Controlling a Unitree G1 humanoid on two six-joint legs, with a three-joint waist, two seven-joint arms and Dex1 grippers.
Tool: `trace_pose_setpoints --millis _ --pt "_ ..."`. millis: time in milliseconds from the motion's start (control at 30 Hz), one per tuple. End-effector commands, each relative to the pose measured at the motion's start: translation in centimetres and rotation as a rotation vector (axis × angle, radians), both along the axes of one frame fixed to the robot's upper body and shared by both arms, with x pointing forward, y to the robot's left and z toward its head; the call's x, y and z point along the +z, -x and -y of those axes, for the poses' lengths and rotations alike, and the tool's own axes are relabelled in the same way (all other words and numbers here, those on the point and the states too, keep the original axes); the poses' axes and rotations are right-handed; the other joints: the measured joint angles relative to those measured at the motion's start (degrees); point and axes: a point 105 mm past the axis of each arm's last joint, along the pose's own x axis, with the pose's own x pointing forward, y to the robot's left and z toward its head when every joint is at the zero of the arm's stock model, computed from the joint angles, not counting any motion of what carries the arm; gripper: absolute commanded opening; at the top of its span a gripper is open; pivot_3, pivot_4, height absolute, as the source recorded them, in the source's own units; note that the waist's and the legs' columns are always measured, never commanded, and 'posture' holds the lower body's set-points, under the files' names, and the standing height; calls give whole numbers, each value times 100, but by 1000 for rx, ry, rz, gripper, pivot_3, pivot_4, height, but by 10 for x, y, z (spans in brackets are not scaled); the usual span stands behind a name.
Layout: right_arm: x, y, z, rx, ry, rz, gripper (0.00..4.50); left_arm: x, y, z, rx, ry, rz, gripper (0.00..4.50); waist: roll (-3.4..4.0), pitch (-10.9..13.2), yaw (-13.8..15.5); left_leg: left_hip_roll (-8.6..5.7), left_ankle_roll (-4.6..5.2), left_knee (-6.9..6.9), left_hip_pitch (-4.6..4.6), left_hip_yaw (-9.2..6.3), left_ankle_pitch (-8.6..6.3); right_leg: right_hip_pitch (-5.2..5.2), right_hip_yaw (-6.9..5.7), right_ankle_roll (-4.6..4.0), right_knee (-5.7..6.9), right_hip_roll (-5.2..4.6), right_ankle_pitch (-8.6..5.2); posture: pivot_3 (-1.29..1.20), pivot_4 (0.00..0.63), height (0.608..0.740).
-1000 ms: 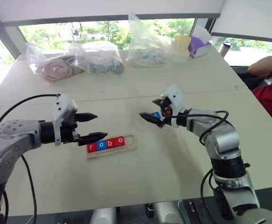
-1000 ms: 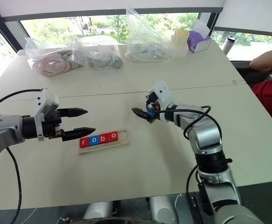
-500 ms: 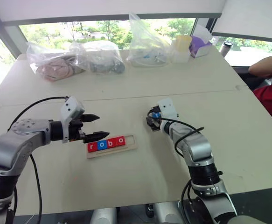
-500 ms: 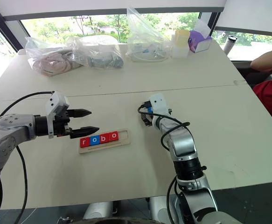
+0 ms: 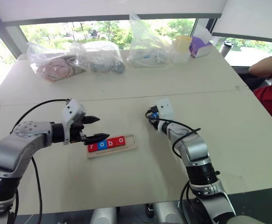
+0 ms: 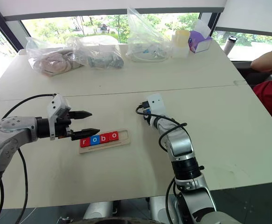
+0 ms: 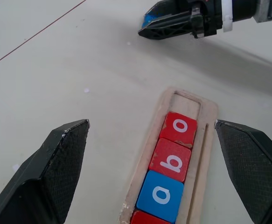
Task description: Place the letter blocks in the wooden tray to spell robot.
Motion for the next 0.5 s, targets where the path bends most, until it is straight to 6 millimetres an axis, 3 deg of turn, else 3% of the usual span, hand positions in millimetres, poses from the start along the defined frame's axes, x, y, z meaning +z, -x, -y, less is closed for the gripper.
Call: trace_pose_setpoints --millis 33,133,233,333,500 --pt "13 -3 9 -49 7 33 1229 9 1 5 -24 -1 48 4500 0 0 -1 0 0 0 0 0 0 0 0 0 0 0 0 0 150 740" --pt "27 1 31 -132 -9 57 1229 9 0 8 -33 5 50 4500 0 0 12 0 0 0 -2 -2 0 -1 -1 -1 0 0 0 0 150 740" --pt "29 21 46 -169 -20 33 1229 8 0 9 -40 6 48 4500 0 0 10 -2 0 0 -5 -2 0 -2 -1 -1 -2 -3 1 0 150 740" --pt "25 43 55 -198 -24 -18 1229 7 -2 9 -46 8 46 4500 0 0 5 -1 2 -5 -4 -4 -1 -2 -2 3 -3 -1 -1 0 150 740" --pt "9 58 54 -286 -103 -138 1229 8 -5 12 -60 15 45 4500 2 1 -23 5 2 -5 4 -3 -1 -3 -2 -6 1 7 -9 0 150 740"
